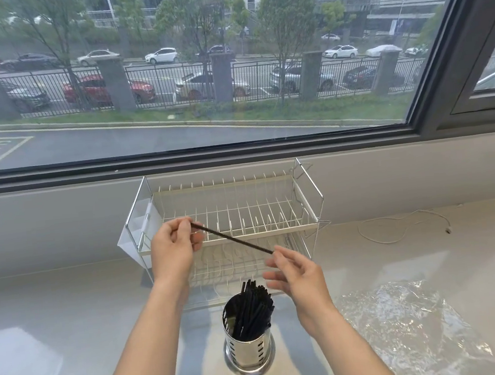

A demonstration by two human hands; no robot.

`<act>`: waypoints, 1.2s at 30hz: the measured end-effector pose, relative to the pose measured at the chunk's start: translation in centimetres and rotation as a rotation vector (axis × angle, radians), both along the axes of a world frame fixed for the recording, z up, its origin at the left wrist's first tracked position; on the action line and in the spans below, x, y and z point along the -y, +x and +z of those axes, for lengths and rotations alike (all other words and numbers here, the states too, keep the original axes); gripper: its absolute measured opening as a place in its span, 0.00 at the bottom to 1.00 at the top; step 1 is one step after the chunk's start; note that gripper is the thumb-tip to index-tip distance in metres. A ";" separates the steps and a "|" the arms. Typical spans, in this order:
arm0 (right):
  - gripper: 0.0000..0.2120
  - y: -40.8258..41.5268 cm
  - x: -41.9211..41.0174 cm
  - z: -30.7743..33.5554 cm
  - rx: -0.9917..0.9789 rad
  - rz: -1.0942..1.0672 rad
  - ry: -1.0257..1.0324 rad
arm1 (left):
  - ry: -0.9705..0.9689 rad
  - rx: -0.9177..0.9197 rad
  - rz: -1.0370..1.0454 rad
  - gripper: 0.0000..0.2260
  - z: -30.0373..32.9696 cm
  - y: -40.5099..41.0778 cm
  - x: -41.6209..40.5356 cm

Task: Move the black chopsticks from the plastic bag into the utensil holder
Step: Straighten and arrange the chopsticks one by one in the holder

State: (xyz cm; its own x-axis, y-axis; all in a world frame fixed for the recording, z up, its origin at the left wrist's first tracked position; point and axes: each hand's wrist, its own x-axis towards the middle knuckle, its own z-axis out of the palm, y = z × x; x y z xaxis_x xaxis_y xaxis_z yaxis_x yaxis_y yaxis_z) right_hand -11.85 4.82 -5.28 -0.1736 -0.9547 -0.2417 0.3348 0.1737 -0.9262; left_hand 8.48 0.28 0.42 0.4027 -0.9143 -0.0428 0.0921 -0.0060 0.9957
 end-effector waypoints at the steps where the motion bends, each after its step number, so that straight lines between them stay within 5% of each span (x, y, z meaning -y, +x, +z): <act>1: 0.09 0.0 0.2 0.3 0.108 -0.043 -0.021 | 0.016 -0.039 -0.014 0.08 -0.5 -0.1 -0.2; 5: 0.08 -0.4 0.9 1.9 0.363 -0.226 -0.079 | 0.098 -0.077 -0.101 0.08 -3.4 -0.8 -1.9; 9: 0.08 -0.7 1.3 3.1 0.344 -0.374 -0.168 | 0.187 0.103 -0.249 0.07 -6.6 -1.3 -3.7; 14: 0.07 0.0 0.9 2.1 -0.122 -0.345 -0.212 | 0.228 0.731 -0.472 0.11 -8.3 -1.0 -4.1; 21: 0.04 2.3 -1.4 -5.3 -0.915 0.000 -0.145 | 0.135 1.029 -0.668 0.17 -7.8 -3.6 -1.4; 27: 0.12 1.7 -2.1 -5.7 -1.051 0.116 -0.171 | 0.154 1.277 -0.688 0.16 -7.8 -4.9 -0.5; 31: 0.10 1.2 -1.9 -5.4 -0.960 0.099 -0.161 | 0.149 1.288 -0.640 0.15 -7.6 -4.6 -0.4; 36: 0.06 0.7 -1.6 -5.4 -0.850 0.022 -0.121 | 0.146 1.048 -0.507 0.09 -7.1 -3.4 -0.5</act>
